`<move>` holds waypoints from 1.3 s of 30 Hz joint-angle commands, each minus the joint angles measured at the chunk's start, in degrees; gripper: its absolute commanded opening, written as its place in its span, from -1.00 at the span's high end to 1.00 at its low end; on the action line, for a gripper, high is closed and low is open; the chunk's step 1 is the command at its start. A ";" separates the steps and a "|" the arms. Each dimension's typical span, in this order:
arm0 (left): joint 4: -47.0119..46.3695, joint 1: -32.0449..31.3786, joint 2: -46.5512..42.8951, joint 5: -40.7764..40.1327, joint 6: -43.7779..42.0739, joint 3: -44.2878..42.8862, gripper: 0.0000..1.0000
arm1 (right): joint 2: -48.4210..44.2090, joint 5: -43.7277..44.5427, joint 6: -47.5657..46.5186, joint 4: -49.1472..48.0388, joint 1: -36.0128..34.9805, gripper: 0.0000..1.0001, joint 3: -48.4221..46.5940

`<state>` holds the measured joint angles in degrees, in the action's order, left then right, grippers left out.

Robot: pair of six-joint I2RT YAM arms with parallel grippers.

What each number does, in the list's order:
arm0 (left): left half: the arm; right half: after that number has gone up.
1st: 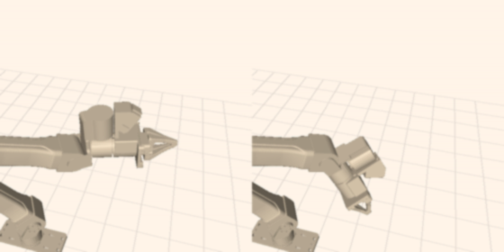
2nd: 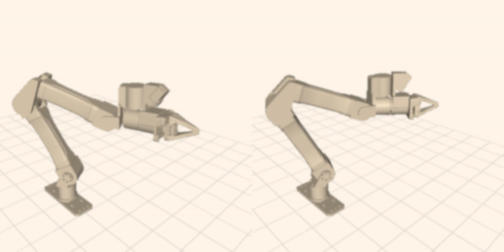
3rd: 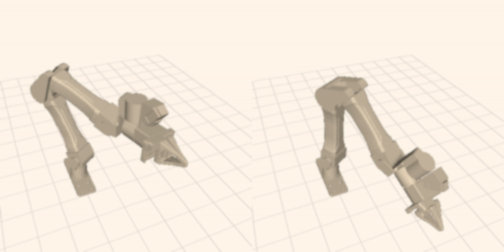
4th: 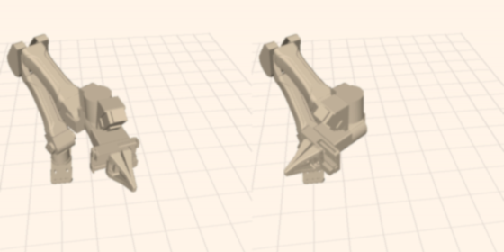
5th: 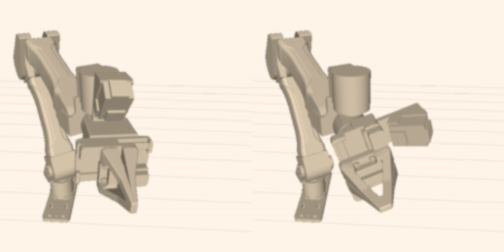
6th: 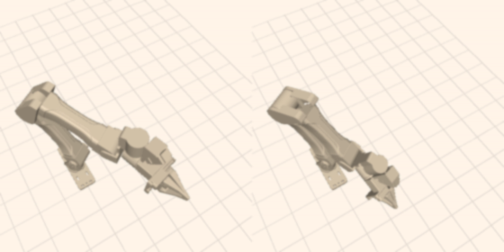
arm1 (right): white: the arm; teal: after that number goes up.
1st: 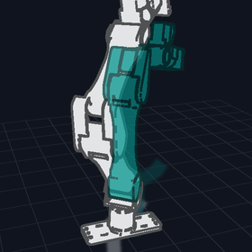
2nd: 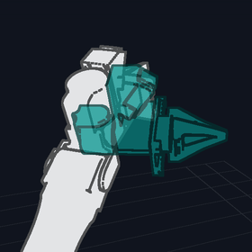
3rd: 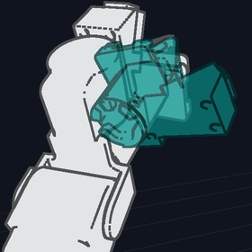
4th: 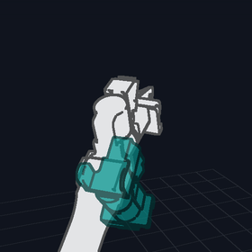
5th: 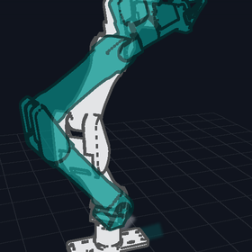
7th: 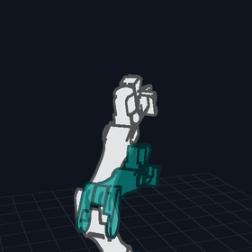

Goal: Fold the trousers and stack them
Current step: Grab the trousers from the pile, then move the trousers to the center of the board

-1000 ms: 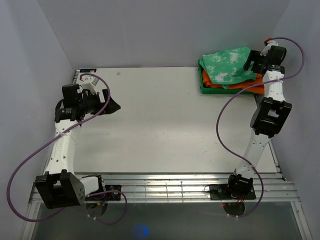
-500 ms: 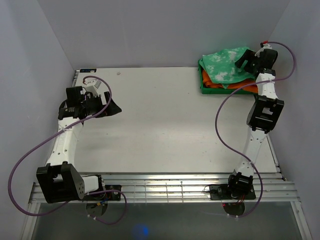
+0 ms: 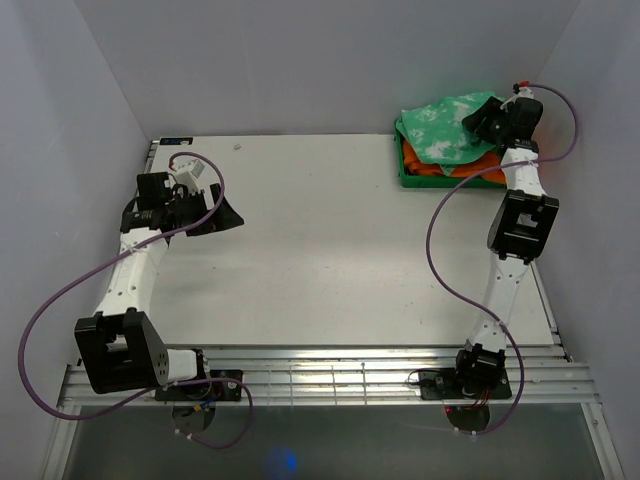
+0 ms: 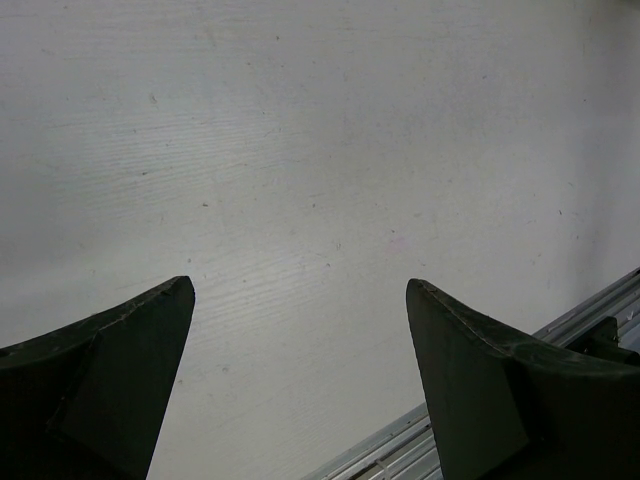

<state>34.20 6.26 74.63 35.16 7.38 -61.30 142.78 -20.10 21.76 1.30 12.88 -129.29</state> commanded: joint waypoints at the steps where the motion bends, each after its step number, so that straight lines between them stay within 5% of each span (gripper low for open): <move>1: -0.88 -0.02 -0.36 -0.09 -0.08 -0.49 -0.96 | 0.84 -7.58 3.29 -6.39 -3.39 0.07 -2.54; 2: -0.88 -0.02 -0.28 0.17 -0.08 -0.40 -0.96 | 0.05 -8.20 3.12 -7.01 -3.31 0.45 -2.37; 5: -1.15 -0.02 -0.28 0.70 0.53 -0.75 -0.96 | -4.43 -10.13 4.69 -9.64 -3.13 0.84 -0.17; 20: 0.35 0.33 -3.43 3.78 -1.22 -4.27 -0.96 | -29.56 -21.30 25.78 -22.13 -4.27 0.85 12.57; 31: 1.05 5.86 -5.72 10.45 0.18 -8.93 -0.96 | -45.30 -23.76 26.49 -21.17 -8.05 0.85 15.04; 39: -1.41 9.56 -8.45 18.98 0.01 -7.79 -0.96 | -48.91 -19.64 22.90 -20.64 -20.87 0.85 10.74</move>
<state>34.89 15.35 69.41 48.71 7.55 -68.53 97.06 -42.33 46.46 -12.97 -2.90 -113.73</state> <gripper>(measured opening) 0.977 0.165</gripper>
